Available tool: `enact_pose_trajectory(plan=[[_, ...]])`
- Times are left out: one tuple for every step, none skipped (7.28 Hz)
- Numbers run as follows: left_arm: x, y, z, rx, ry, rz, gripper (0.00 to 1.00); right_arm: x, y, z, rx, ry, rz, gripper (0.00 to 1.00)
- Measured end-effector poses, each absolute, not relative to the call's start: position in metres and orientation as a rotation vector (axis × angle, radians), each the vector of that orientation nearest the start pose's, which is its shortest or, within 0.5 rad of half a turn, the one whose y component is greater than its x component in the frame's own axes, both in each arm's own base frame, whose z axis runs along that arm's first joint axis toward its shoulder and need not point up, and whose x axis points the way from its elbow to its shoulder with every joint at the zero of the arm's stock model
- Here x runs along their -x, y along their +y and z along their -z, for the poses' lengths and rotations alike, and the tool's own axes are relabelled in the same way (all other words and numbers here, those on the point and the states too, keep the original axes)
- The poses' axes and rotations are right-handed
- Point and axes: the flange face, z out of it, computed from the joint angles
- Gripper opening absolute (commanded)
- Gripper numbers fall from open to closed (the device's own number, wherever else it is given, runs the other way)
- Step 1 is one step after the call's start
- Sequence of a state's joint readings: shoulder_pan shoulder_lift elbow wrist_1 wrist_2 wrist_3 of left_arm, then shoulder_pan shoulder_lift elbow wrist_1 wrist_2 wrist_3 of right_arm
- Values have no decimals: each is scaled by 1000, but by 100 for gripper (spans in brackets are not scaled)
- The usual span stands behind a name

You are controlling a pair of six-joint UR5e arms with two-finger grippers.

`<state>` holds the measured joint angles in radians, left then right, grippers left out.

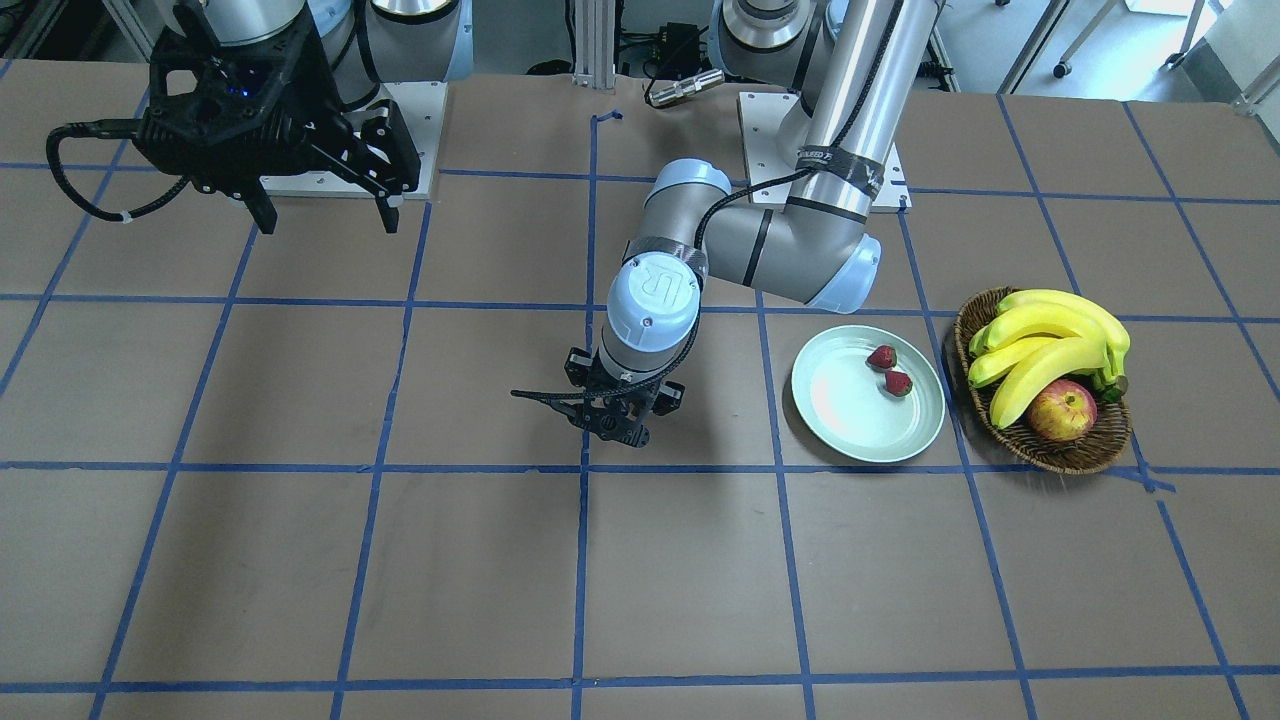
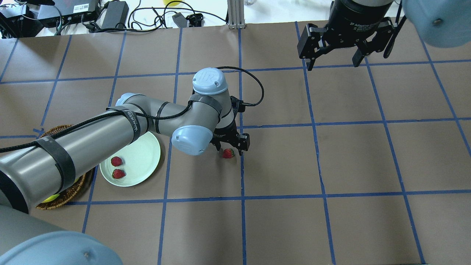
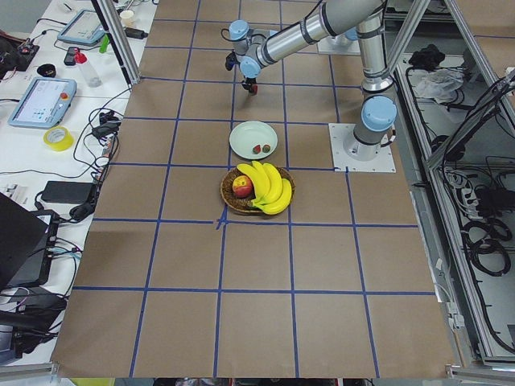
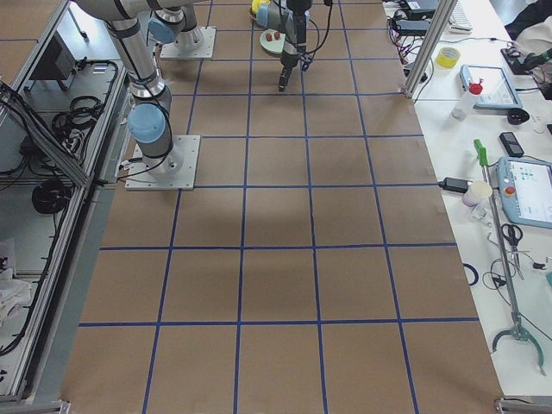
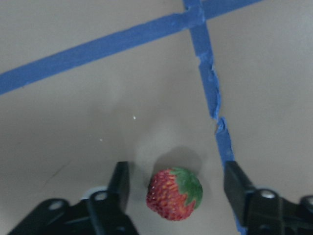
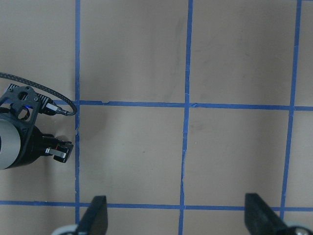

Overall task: Collect all strawberries into plate
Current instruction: 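Lower the left gripper onto the last strawberry and grasp it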

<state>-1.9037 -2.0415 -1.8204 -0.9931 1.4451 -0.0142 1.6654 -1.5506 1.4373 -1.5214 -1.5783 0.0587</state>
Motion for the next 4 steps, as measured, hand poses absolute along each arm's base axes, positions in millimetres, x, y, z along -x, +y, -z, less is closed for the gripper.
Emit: enact_pose_trajectory(plan=[[325, -493, -171, -500, 3191, -263, 0, -179, -490, -539, 55, 3143, 100, 100], [325, -493, -172, -502, 3192, -262, 0, -179, -490, -538, 55, 3143, 99, 100], [325, -494, -175, -507, 3193, -254, 0, -179, -490, -539, 54, 3143, 100, 100], [325, -497, -182, -528, 3193, -235, 0, -179, -490, -539, 53, 3142, 101, 100]])
